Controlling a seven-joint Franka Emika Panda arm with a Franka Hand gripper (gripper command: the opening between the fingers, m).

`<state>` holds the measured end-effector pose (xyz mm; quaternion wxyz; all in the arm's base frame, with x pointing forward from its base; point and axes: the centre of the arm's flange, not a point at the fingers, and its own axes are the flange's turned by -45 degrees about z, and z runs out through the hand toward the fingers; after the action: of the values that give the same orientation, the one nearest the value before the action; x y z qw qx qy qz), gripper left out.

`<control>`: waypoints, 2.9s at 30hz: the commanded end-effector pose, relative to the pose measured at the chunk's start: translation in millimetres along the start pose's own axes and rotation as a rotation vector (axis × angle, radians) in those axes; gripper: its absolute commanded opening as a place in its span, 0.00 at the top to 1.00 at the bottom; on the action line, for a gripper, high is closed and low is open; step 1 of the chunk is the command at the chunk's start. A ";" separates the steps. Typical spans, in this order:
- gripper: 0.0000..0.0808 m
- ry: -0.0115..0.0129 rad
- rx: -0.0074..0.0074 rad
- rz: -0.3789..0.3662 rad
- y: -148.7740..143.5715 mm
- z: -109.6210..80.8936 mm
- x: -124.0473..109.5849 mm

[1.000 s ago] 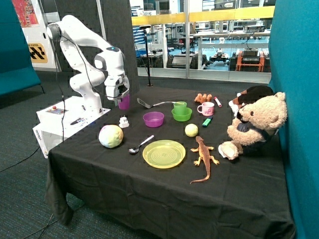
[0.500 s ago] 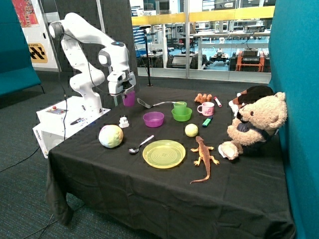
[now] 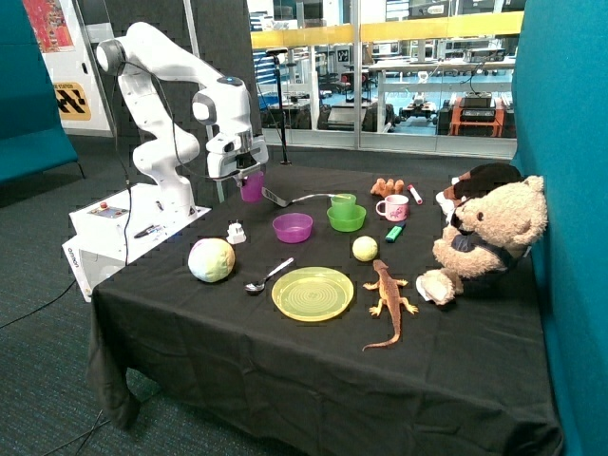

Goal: Match the cups with the appropriate bowls

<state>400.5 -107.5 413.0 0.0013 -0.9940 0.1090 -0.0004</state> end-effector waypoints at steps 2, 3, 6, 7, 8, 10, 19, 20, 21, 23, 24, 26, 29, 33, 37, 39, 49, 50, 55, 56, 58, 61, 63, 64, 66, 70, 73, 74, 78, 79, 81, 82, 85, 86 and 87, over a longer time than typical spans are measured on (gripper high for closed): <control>1.00 -0.0004 -0.0027 0.079 -7.7 -5.8 23.5; 1.00 -0.0004 -0.0027 0.076 -8.6 -6.7 26.2; 1.00 -0.0004 -0.0027 0.067 -12.5 -10.0 37.3; 1.00 -0.0004 -0.0027 0.060 -14.4 -11.1 41.1; 1.00 -0.0004 -0.0027 0.057 -15.9 -11.8 44.0; 1.00 -0.0005 -0.0027 0.046 -18.8 -12.6 49.3; 1.00 -0.0005 -0.0027 0.047 -22.3 -8.9 67.9; 1.00 -0.0005 -0.0027 0.043 -21.2 -7.0 70.1; 1.00 -0.0005 -0.0027 0.044 -20.4 -5.5 71.6; 1.00 -0.0004 -0.0027 0.056 -17.7 -1.7 75.7; 1.00 -0.0004 -0.0027 0.056 -15.8 0.6 78.2; 1.00 -0.0004 -0.0027 0.068 -11.9 3.9 83.2; 1.00 -0.0004 -0.0027 0.069 -6.5 8.1 93.0; 1.00 -0.0004 -0.0027 0.066 -5.6 10.5 103.0; 1.00 -0.0004 -0.0027 0.056 -6.7 11.7 110.8; 1.00 -0.0004 -0.0027 0.052 -7.2 12.2 114.0; 1.00 -0.0005 -0.0027 0.034 -5.3 19.1 133.2; 1.00 -0.0005 -0.0027 0.033 -5.1 20.1 134.0; 1.00 -0.0005 -0.0027 0.016 -5.7 30.1 136.2; 1.00 -0.0005 -0.0027 0.013 -6.2 34.0 135.9; 1.00 -0.0005 -0.0027 0.011 -6.6 37.8 135.6; 1.00 -0.0005 -0.0027 0.004 -7.8 46.8 135.0; 1.00 -0.0005 -0.0027 -0.002 -8.1 52.7 135.1; 1.00 -0.0005 -0.0027 -0.004 -8.0 55.2 135.5; 1.00 -0.0005 -0.0027 -0.007 -7.5 59.9 136.5; 1.00 -0.0005 -0.0027 -0.020 -6.7 69.0 139.2; 1.00 -0.0005 -0.0027 -0.022 -7.0 73.8 140.4; 1.00 -0.0005 -0.0027 -0.025 -7.4 75.1 140.7; 1.00 -0.0006 -0.0027 -0.030 -9.6 78.4 142.7; 1.00 -0.0006 -0.0027 -0.031 -10.3 79.5 143.3; 1.00 -0.0006 -0.0027 -0.032 -11.1 80.8 143.7; 1.00 -0.0006 -0.0027 -0.034 -11.3 81.2 143.8; 1.00 -0.0006 -0.0027 -0.041 -12.8 83.8 143.5; 1.00 -0.0006 -0.0027 -0.045 -13.5 84.7 143.3; 1.00 -0.0006 -0.0027 -0.042 -13.8 85.2 143.4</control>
<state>540.9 -128.2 337.4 0.0007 -0.9955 0.0949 0.0007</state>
